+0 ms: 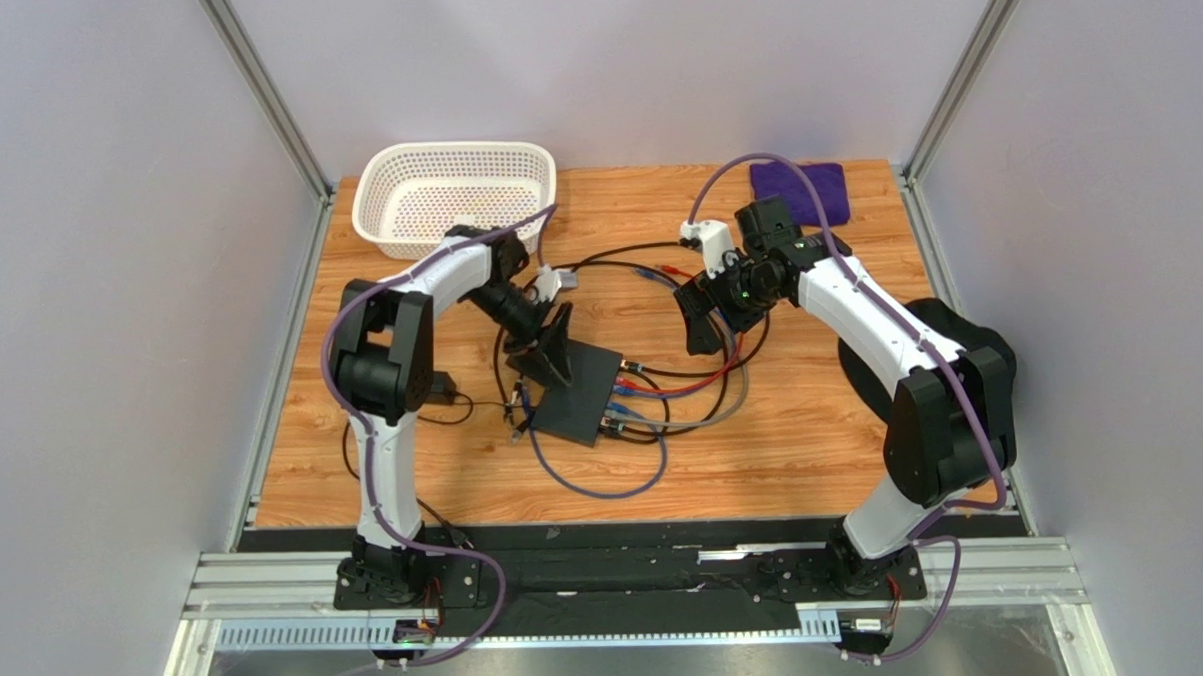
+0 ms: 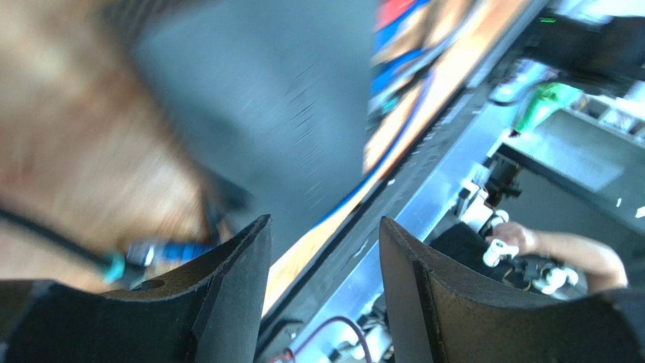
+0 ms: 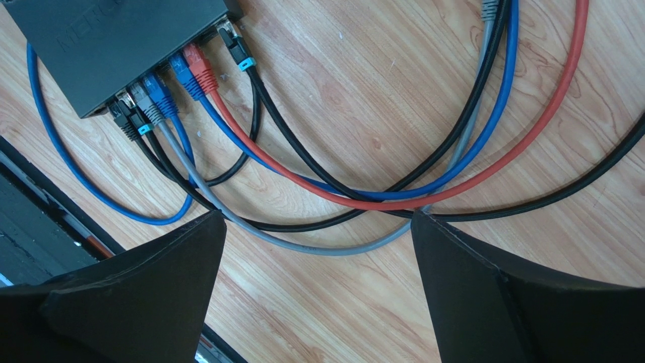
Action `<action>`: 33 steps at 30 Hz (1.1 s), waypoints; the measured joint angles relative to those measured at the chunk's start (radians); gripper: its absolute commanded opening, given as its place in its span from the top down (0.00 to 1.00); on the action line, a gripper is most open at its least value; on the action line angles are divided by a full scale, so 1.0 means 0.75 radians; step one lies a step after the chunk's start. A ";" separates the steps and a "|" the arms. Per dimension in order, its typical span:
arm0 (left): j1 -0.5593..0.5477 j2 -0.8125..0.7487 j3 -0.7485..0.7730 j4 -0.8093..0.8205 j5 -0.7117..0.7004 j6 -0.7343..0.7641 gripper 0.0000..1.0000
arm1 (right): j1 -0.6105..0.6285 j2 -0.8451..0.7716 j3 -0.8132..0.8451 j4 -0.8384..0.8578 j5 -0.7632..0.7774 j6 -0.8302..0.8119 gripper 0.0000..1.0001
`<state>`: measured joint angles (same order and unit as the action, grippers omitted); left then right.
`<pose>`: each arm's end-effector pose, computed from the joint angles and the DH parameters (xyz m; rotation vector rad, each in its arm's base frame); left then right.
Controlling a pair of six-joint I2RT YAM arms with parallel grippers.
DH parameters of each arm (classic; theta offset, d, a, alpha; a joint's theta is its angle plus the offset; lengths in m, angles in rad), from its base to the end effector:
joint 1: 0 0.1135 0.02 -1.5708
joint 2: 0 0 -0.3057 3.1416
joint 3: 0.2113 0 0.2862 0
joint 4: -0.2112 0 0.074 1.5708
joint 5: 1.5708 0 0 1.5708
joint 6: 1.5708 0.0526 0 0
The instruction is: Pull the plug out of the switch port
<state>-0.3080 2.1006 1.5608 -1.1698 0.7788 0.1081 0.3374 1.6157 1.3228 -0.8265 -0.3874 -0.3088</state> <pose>0.3985 -0.1656 0.1746 -0.4870 -2.6830 1.0940 0.3449 0.1421 0.2852 -0.9544 2.4744 0.5283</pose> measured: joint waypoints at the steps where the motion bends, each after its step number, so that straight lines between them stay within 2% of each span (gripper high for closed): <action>1: -0.006 0.027 0.062 -0.018 0.039 0.022 0.36 | 0.000 0.000 0.000 0.000 0.003 -0.004 0.03; 5: 0.015 0.034 0.136 -0.088 0.131 0.088 0.32 | 0.001 0.000 0.001 -0.001 0.006 -0.020 0.05; 8: 0.080 -0.002 0.107 -0.072 0.130 0.080 0.27 | 0.015 0.000 0.001 0.005 0.016 -0.031 0.18; 9: 0.122 -0.029 0.079 -0.043 0.111 0.068 0.26 | 0.024 0.000 0.002 0.008 0.017 -0.036 0.27; 12: 0.225 -0.125 0.002 0.050 0.026 0.036 0.24 | 0.080 0.016 0.039 0.014 0.010 -0.049 0.42; 13: 0.261 -0.157 -0.017 0.083 -0.013 0.033 0.24 | 0.104 0.032 0.066 0.017 -0.003 -0.053 0.44; 15: 0.291 -0.191 -0.025 0.110 -0.069 0.037 0.16 | 0.156 0.085 0.128 0.030 -0.037 -0.062 0.50; 19: 0.282 -0.192 -0.028 0.114 -0.074 0.041 0.20 | 0.234 0.248 0.263 0.054 -0.121 -0.056 0.59; 20: 0.281 -0.192 -0.039 0.117 -0.063 0.036 0.23 | 0.245 0.283 0.287 0.062 -0.136 -0.053 0.61; 21: 0.280 -0.196 -0.061 0.133 -0.051 0.033 0.26 | 0.256 0.325 0.322 0.062 -0.149 -0.048 0.69; 23: 0.276 -0.215 -0.132 0.169 -0.051 0.028 0.29 | 0.277 0.403 0.385 0.072 -0.171 -0.042 0.77; 24: 0.276 -0.225 -0.162 0.171 -0.055 0.033 0.29 | 0.289 0.435 0.411 0.074 -0.182 -0.037 0.87; 25: 0.276 -0.242 -0.192 0.174 -0.069 0.048 0.30 | 0.298 0.464 0.436 0.077 -0.195 -0.027 0.92; 29: 0.277 -0.361 -0.229 0.184 -0.109 0.253 0.31 | 0.332 0.540 0.490 0.097 -0.268 0.054 0.99; 33: 0.282 -0.680 -0.390 0.259 -0.094 0.634 0.30 | 0.351 0.592 0.494 0.115 -0.335 0.146 1.00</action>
<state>-0.0963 1.5906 1.2686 -0.9756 0.7086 0.5838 0.6010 2.0594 1.6932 -0.7403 -0.6388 -0.1993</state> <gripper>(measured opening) 0.694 0.010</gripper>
